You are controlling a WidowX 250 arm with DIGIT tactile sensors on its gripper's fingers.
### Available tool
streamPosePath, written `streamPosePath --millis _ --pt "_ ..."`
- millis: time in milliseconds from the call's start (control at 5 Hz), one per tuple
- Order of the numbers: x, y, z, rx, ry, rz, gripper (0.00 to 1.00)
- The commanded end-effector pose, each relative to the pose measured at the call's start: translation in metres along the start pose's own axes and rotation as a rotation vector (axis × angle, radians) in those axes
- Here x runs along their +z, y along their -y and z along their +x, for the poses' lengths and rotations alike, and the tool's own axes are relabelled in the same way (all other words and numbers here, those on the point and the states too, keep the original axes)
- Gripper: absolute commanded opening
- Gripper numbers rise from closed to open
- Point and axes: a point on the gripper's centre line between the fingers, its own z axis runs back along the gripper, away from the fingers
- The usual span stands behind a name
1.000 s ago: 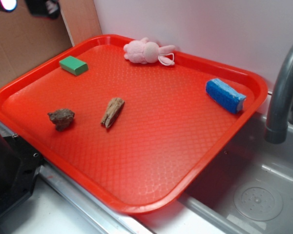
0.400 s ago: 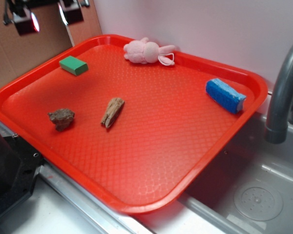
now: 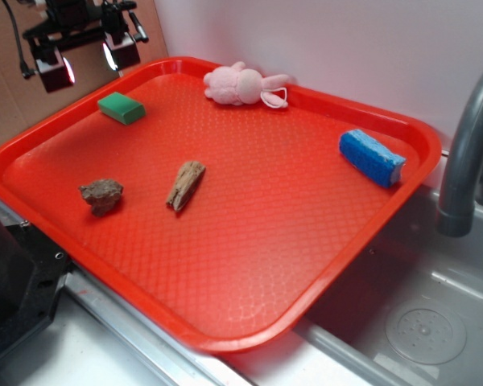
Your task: Grab the green block.
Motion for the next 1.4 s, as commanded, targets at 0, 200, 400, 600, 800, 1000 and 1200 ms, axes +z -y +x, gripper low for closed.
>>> streamPosePath --millis 0,200,400,600,800,1000,1200 --pt "-0.023 0.011 0.014 0.074 -0.018 -0.059 1.00" --pt "-0.027 0.026 0.013 0.067 -0.020 -0.042 1.00" --pt "-0.047 0.022 0.008 0.063 -0.056 0.021 1.00" --pt "-0.049 0.017 0.003 0.053 -0.061 0.075 0.00" --pt "-0.036 0.012 -0.002 -0.083 -0.075 0.106 0.00" --pt "0.018 0.023 -0.024 -0.323 -0.074 0.017 0.00" --pt "0.072 0.013 -0.049 -0.569 -0.020 -0.023 0.00"
